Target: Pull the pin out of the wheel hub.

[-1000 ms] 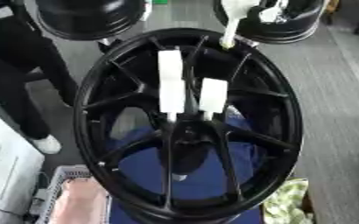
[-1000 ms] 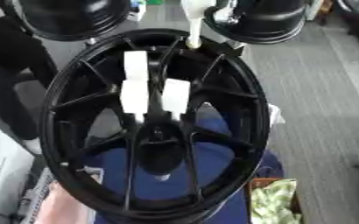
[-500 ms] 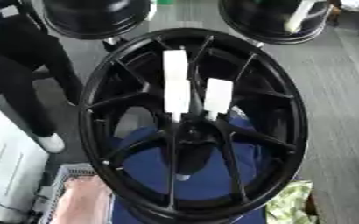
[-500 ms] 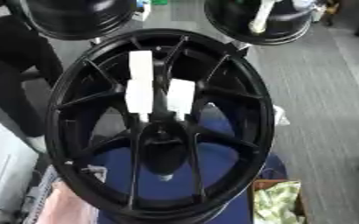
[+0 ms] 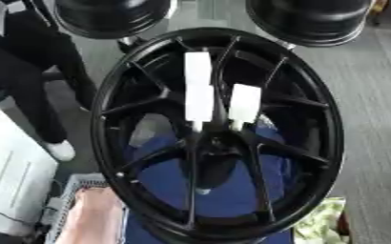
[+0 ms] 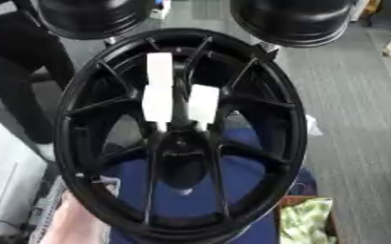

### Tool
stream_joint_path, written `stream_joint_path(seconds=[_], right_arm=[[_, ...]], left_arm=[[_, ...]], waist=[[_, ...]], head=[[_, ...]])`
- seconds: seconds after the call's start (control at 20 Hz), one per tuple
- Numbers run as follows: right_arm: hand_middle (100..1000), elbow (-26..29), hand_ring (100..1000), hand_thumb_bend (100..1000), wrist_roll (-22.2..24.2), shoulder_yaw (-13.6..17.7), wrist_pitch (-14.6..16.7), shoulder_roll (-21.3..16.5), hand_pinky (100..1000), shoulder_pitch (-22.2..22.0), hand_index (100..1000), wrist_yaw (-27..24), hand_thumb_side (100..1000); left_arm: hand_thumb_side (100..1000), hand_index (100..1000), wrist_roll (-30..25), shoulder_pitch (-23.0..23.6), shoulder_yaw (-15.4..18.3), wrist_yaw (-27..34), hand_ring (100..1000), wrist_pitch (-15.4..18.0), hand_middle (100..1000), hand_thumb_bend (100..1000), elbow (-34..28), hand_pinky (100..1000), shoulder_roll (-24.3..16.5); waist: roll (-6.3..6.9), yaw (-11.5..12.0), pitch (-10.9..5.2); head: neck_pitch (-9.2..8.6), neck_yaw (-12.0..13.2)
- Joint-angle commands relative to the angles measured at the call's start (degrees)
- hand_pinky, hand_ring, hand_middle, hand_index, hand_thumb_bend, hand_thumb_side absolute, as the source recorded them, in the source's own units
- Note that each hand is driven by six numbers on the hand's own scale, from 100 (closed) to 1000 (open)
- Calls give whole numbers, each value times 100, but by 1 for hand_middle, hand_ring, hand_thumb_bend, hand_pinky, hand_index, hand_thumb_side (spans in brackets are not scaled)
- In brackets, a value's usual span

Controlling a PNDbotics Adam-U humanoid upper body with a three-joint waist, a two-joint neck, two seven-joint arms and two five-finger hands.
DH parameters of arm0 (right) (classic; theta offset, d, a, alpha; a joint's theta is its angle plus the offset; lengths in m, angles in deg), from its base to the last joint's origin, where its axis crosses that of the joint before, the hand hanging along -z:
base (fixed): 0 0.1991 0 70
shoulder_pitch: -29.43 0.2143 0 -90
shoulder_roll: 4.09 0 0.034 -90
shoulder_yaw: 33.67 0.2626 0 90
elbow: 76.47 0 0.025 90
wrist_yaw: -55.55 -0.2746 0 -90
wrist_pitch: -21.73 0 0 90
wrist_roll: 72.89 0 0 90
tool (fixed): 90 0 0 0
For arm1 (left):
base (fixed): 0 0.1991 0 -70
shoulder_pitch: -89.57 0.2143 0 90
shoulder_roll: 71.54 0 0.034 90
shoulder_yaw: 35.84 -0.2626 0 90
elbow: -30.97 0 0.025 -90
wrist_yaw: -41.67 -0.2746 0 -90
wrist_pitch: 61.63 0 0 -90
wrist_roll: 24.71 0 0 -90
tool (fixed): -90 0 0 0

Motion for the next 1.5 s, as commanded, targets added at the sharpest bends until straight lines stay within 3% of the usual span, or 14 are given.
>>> stream_joint_path(seconds=[0.05, 0.45, 0.6, 0.8, 0.9, 1.1, 1.5], right_arm=[[513, 69, 693, 100, -264, 341, 12, -344, 761, -240, 596, -20, 250], [518, 52, 701, 100, -392, 237, 23, -235, 762, -687, 602, 142, 268], [554, 19, 725, 100, -388, 190, 45, -207, 770, -765, 642, 237, 288], [851, -58, 891, 100, -164, 104, 152, -217, 852, -878, 891, 706, 373], [911, -112, 945, 100, 107, 119, 272, -204, 881, -910, 936, 979, 468], [922, -198, 955, 100, 350, 247, 446, -167, 887, -882, 945, 1212, 487], [924, -322, 964, 100, 403, 333, 550, -162, 888, -808, 949, 1244, 479]], left_arm=[[775, 771, 52, -56, 97, -37, 868, 12, 707, 443, -90, 652, -141], [774, 771, 32, -82, 75, -19, 869, 10, 707, 444, -90, 653, -87], [775, 771, 34, -80, 76, -15, 869, 4, 707, 443, -90, 653, -77], [774, 771, 17, -91, 62, -13, 870, 2, 707, 444, -90, 653, -67], [774, 771, 18, -88, 65, -16, 870, -1, 707, 444, -90, 653, -68], [773, 771, 28, -80, 71, -19, 870, -7, 707, 445, -90, 654, -79], [773, 771, 19, -85, 63, -24, 871, -3, 707, 447, -90, 654, -88]], waist=[[12, -2, 7], [94, 19, 13], [111, 16, 23], [121, 13, 28], [125, 9, 31], [128, -15, 28], [113, -26, 14]], head=[[30, 25], [30, -28], [30, -28], [30, -40], [30, -34], [30, -12], [30, -8]])
